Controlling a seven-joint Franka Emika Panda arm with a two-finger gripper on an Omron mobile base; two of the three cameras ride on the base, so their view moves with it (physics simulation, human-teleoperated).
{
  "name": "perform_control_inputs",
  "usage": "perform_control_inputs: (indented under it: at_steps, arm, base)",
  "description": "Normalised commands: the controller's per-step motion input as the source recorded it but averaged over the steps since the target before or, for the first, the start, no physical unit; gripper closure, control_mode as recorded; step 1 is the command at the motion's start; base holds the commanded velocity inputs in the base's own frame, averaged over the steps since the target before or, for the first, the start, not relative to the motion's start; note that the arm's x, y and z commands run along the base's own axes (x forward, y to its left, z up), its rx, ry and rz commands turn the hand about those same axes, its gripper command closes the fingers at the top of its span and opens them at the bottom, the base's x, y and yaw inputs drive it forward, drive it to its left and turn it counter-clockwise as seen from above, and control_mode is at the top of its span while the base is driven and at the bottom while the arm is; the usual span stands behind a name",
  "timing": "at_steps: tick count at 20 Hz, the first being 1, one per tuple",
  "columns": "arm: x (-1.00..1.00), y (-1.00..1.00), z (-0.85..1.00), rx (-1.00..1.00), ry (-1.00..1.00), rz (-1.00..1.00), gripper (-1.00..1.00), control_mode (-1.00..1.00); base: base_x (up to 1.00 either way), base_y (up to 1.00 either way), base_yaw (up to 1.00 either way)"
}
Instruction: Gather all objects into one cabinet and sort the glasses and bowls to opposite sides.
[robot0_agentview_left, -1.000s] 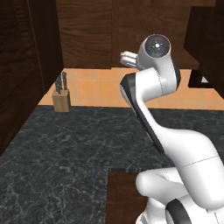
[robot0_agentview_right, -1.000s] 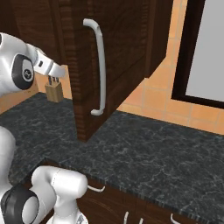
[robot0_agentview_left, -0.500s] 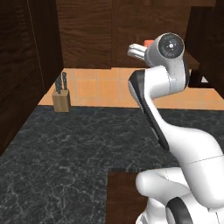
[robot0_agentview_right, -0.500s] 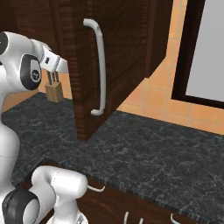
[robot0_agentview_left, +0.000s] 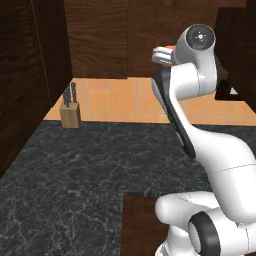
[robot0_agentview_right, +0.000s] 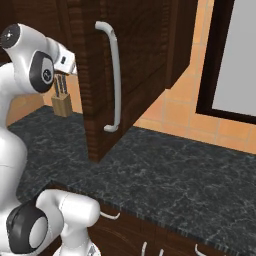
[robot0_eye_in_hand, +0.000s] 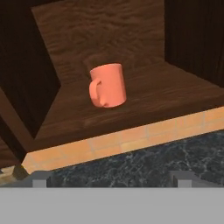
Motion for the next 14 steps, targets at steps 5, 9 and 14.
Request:
perform_control_inputs:
  at_steps: [5, 9, 14]
  arm:
    - [0.57, 0.0, 0.04, 0.0, 0.0, 0.03, -1.0, -1.0]
    - [0.31, -0.03, 0.01, -0.15, 0.01, 0.13, -1.0, -1.0]
    - [0.0, -0.02, 0.0, -0.01, 0.0, 0.01, -1.0, -1.0]
  base:
    - [0.0, 0.0, 0.0]
    - [0.0, 0.0, 0.0]
    - [0.0, 0.0, 0.0]
